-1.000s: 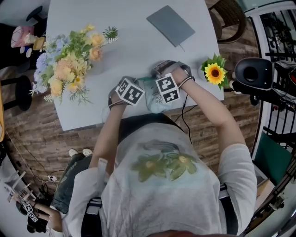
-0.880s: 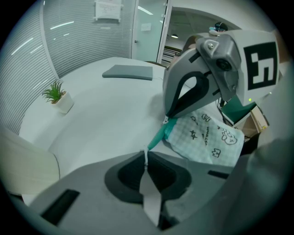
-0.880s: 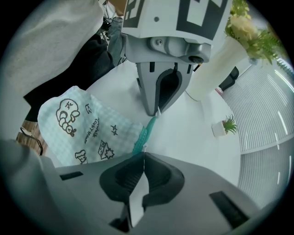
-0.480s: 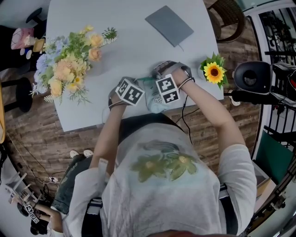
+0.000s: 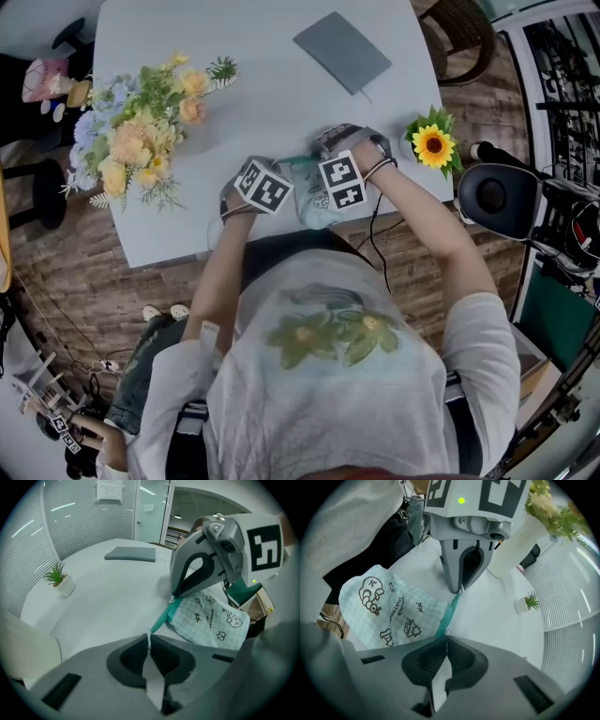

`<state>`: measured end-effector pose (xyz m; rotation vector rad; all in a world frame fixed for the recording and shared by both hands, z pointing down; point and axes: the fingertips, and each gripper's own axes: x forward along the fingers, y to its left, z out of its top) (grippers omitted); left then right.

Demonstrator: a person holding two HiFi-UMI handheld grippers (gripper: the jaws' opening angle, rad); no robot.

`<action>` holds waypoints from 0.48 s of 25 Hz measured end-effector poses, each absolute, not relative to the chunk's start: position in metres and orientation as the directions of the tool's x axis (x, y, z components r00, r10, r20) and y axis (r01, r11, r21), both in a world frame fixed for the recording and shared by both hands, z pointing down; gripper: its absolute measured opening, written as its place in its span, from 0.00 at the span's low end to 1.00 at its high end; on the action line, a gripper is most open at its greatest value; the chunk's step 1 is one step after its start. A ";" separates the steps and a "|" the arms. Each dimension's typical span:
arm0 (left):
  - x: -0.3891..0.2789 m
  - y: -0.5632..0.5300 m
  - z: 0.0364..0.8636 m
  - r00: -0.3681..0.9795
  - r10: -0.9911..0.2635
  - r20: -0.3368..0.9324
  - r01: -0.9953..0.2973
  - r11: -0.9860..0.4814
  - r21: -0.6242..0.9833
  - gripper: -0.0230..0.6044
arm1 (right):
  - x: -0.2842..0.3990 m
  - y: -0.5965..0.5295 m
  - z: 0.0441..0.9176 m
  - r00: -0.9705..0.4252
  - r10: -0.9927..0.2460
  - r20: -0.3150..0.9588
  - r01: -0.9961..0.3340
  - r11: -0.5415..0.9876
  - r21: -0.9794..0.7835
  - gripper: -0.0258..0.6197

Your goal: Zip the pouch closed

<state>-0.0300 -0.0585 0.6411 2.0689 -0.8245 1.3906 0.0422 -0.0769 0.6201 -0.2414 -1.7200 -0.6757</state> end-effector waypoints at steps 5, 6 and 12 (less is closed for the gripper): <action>-0.030 -0.058 0.641 0.292 -0.200 0.935 -0.724 -0.686 0.079 0.08 | 0.044 -0.076 0.619 -0.273 -0.201 0.941 0.485 0.816 0.315 0.07; -0.030 -0.058 0.641 0.292 -0.201 0.935 -0.724 -0.686 0.079 0.08 | 0.044 -0.076 0.620 -0.272 -0.203 0.941 0.486 0.814 0.317 0.07; -0.030 -0.058 0.642 0.294 -0.201 0.935 -0.722 -0.687 0.079 0.08 | 0.048 -0.077 0.621 -0.255 -0.222 0.941 0.510 0.796 0.326 0.07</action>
